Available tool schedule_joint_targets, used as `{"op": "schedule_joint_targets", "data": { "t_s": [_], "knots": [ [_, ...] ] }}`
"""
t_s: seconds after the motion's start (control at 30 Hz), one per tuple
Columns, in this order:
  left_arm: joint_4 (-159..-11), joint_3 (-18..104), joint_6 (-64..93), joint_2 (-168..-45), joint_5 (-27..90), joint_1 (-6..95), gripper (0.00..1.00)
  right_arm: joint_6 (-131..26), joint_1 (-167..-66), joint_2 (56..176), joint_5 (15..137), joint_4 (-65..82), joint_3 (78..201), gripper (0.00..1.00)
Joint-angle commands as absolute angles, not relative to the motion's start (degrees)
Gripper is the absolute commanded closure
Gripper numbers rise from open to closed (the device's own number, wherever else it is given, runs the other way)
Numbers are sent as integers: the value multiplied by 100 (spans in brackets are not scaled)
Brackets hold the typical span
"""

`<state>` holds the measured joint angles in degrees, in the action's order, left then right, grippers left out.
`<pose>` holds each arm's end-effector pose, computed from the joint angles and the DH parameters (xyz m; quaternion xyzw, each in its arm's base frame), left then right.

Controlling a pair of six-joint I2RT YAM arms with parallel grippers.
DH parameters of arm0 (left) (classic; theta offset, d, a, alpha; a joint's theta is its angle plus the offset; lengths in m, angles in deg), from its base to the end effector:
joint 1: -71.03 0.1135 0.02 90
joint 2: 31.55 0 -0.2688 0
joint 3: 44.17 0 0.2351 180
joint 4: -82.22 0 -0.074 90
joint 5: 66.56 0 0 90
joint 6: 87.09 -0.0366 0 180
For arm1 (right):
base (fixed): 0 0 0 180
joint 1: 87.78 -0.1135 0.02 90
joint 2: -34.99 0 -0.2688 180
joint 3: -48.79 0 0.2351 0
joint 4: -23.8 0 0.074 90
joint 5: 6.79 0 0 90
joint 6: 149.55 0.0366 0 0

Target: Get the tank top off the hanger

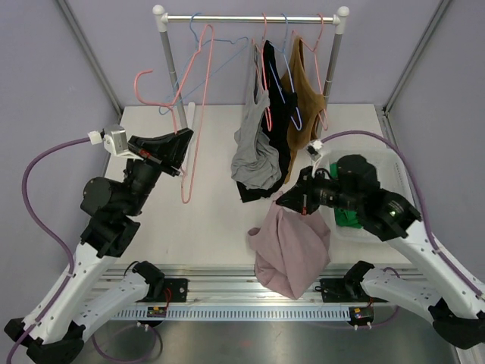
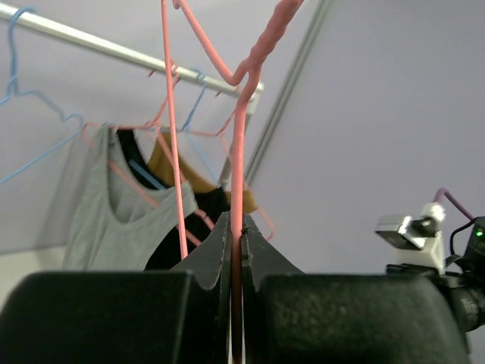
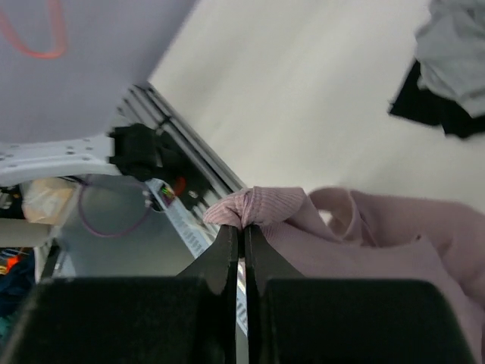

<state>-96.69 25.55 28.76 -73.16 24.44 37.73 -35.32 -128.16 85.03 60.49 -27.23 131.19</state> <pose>0.1041 -0.0691 0.4530 0.0414 0.5207 -0.4248 0.7394 0.1036 0.1067 0.4109 -0.2256 0.7725 0.4407 0.3976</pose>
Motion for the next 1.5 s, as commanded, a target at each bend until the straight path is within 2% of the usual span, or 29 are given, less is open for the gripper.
{"op": "schedule_joint_targets", "data": {
  "t_s": [0.0,0.13,0.33,0.37,0.4,0.43,0.47,0.5,0.7,1.03,1.2,1.37,1.47],
  "knots": [
    [-8311,2905,2621,-7189,1905,3755,100,-3424,-13083,8570,7202,-2701,12634,100],
    [-6766,3370,2629,-7540,1790,3755,100,-3134,-13286,8842,8021,-3008,12010,100],
    [-5788,4215,2655,-8356,1720,3755,100,-2791,-13603,9325,8847,-3534,11446,100],
    [-5681,4520,2655,-8489,1720,3755,100,-2791,-13603,9361,8979,-3658,11472,97],
    [-5559,4689,2673,-8656,1616,3763,100,-2782,-13603,9396,9067,-3912,11516,89],
    [-5340,4838,2673,-8927,1580,3764,100,-2791,-13603,9431,9129,-4036,11551,53],
    [-5242,5171,2682,-9104,1519,3764,100,-2799,-13603,9423,9251,-4159,11682,25],
    [-5145,5331,2699,-9245,1483,3764,100,-2791,-13603,9397,9339,-4352,11744,1],
    [-4680,6894,2629,-10545,1509,3895,100,-2852,-13603,8589,9297,-4416,12149,0],
    [-4063,9925,2480,-12971,2668,4730,100,-2984,-13603,7709,8347,-3906,11938,0],
    [-4624,10377,2427,-13569,3029,5011,100,-3028,-13603,7630,8338,-3897,11947,0],
    [-4556,10947,2699,-14228,3074,5450,100,-2984,-13603,7665,8128,-3871,11868,1],
    [-4538,10817,2735,-14151,3048,5512,100,-2975,-13603,7647,8048,-3827,11780,1]
  ]
}}
